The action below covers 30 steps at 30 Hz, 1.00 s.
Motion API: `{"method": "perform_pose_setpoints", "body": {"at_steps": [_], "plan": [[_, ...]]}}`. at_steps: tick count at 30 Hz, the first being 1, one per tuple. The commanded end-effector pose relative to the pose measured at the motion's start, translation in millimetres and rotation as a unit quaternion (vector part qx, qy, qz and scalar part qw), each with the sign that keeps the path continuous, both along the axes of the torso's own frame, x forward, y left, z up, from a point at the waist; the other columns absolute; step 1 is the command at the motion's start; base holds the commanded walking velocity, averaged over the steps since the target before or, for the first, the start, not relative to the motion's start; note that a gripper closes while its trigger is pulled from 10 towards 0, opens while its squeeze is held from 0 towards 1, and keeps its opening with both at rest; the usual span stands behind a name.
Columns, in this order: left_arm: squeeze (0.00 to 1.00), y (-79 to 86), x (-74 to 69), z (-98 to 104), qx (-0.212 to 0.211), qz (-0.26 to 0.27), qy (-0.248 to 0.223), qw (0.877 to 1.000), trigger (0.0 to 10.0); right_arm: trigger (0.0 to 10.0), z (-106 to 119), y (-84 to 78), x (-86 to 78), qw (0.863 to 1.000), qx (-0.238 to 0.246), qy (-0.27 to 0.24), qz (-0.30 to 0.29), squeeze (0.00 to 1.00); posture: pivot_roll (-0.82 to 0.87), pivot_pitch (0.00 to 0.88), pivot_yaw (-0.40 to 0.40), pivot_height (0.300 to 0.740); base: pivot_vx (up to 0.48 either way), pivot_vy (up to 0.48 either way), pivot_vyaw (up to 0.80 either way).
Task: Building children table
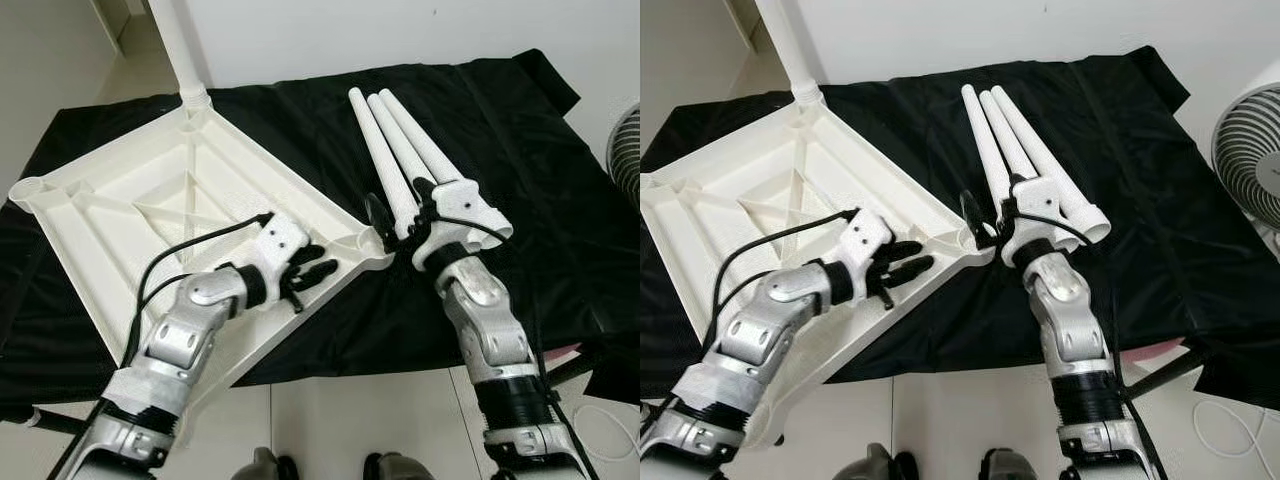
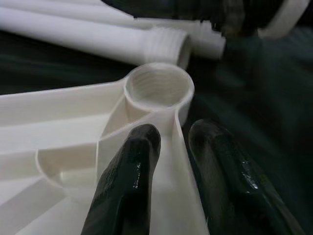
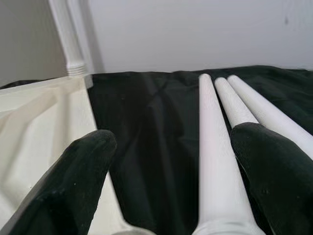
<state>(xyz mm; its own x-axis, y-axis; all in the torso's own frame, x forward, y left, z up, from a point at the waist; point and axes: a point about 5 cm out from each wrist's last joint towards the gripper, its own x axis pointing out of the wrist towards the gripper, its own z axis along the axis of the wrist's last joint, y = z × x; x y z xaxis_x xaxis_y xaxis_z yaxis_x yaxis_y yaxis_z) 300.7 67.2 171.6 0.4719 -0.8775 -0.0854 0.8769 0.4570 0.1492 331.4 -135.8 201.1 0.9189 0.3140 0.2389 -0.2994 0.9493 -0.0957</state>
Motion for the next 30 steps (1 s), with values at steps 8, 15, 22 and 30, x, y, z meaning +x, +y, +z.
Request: {"method": "perform_pose_setpoints", "body": {"at_steps": [8,15,22,30], "plan": [[0.0,-7.0,22.3,32.5,-0.094,0.091,0.009,0.991,10.0,10.0,9.7,6.8,31.7,0.997,0.03,0.06,-0.044,0.0,-0.16,0.141,0.078,0.74,0.0,0.0,0.0],[0.0,-10.0,29.5,50.6,-0.099,0.132,-0.041,0.985,10.0,10.0,26.8,13.3,53.3,0.993,0.058,0.082,-0.068,0.0,-0.15,0.138,0.078,0.74,0.0,0.0,0.0],[0.0,-6.1,26.5,34.9,-0.118,0.17,-0.001,0.978,10.0,10.0,31.1,11.0,65.4,0.984,0.095,0.12,-0.09,0.0,-0.12,0.117,0.063,0.74,0.0,0.0,0.0],[0.0,-11.4,12.0,20.8,-0.11,0.157,0.005,0.981,10.0,10.0,25.0,12.0,71.9,0.976,0.066,0.172,-0.116,0.0,-0.12,0.103,0.057,0.74,0.0,0.0,0.0]]}}
